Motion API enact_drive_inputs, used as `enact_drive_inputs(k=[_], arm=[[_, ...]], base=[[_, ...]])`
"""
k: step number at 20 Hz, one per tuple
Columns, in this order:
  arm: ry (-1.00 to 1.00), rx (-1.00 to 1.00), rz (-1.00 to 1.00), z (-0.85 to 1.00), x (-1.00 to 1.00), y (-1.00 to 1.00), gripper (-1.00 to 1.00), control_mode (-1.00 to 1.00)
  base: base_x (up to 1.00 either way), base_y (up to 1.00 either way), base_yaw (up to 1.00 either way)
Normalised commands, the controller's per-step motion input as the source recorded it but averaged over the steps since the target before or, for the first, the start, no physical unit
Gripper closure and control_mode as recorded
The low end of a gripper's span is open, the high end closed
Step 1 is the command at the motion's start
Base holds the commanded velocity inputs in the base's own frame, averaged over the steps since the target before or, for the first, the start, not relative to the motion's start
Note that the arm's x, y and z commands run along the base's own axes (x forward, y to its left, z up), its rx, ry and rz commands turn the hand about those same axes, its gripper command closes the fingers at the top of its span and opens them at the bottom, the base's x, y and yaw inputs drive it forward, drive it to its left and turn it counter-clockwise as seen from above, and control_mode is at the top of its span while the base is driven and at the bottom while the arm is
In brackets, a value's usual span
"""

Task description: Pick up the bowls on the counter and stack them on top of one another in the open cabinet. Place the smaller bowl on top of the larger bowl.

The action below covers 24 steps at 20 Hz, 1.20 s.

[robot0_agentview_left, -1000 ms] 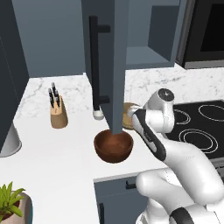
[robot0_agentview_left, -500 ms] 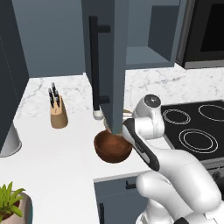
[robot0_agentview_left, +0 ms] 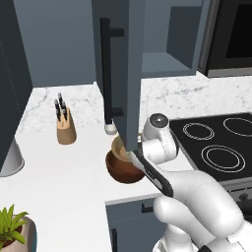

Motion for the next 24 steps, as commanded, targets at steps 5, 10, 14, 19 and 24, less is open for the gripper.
enact_drive_inputs(k=[5,10,14,19,24], arm=[[0.02,-0.09,0.02,-0.31,0.00,0.02,1.00,-1.00],[0.03,-0.05,0.03,-0.20,0.00,0.17,-1.00,-1.00],[0.02,0.00,0.00,-0.01,0.03,0.02,-1.00,-1.00],[-0.02,0.06,0.00,0.64,0.00,-0.28,-1.00,-1.00],[0.11,0.00,0.00,0.20,0.01,-0.46,-1.00,-1.00]], base=[[0.00,0.00,0.00],[0.00,0.00,0.00],[0.00,0.00,0.00],[0.00,0.00,0.00],[0.00,0.00,0.00]])
